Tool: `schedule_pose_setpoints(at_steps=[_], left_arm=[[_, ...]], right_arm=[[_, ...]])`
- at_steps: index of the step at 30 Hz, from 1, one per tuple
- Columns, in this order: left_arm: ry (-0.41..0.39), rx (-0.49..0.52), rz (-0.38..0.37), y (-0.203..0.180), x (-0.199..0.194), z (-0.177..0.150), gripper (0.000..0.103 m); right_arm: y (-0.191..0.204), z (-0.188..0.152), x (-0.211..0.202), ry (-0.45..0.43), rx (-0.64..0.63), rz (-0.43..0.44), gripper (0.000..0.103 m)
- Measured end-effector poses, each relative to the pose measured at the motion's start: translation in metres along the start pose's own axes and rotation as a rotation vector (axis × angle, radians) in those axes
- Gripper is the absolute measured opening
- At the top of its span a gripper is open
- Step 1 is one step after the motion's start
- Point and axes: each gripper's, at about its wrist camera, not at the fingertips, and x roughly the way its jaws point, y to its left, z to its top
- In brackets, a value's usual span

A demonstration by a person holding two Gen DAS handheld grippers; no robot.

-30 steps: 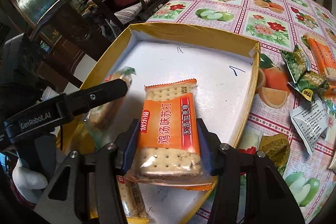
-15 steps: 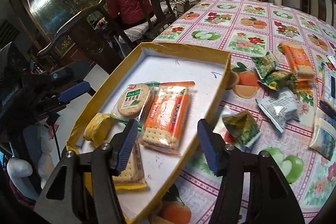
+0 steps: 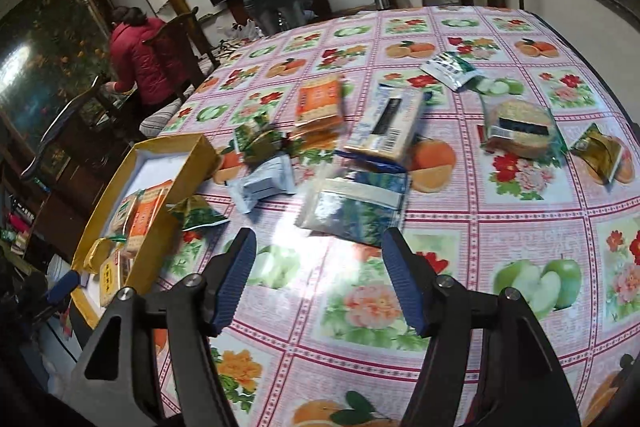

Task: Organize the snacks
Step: 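Grasp the clear blue-green pack with the right tool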

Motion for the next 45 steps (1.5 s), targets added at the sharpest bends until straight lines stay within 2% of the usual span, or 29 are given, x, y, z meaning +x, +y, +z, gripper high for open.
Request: schedule_pose_setpoints(at_steps=[5,11,13,15,23,25,27,30,35,39,45], left_arm=[[0.018,0.000,0.013,0.004,-0.006,-0.008,0.081],[0.010,0.016,0.033,0.011,-0.015,-0.012,0.081],[0.016,0.018,0.040,0.013,-0.014,-0.014,0.081],[0.024,0.017,0.040,0.014,-0.011,-0.015,0.081],[0.053,0.052,0.034,0.007,0.000,-0.016,0.081],[0.058,0.082,0.037,0.000,0.002,-0.015,0.081],[0.062,0.119,0.037,-0.008,0.004,-0.012,0.081],[0.076,0.196,0.032,-0.025,0.012,-0.008,0.081],[0.140,0.310,0.042,-0.054,0.046,0.012,0.081],[0.222,0.398,0.049,-0.076,0.099,0.031,0.081],[0.336,0.412,0.118,-0.082,0.182,0.052,0.081]], right_arm=[[-0.021,0.013,0.019,0.027,0.083,0.007,0.066],[-0.022,0.029,0.069,0.090,0.119,-0.062,0.067],[-0.017,0.032,0.083,0.104,0.102,-0.104,0.070],[-0.008,0.034,0.091,0.095,0.066,-0.160,0.079],[0.013,0.027,0.110,0.119,-0.089,-0.304,0.089],[0.011,0.025,0.109,0.123,-0.099,-0.299,0.088],[0.006,0.023,0.101,0.125,-0.084,-0.278,0.077],[-0.007,0.017,0.087,0.132,-0.069,-0.255,0.072],[-0.030,-0.003,0.060,0.112,-0.077,-0.257,0.072],[-0.046,-0.014,0.045,0.057,-0.069,-0.248,0.072],[-0.046,-0.015,0.041,0.045,-0.071,-0.220,0.071]])
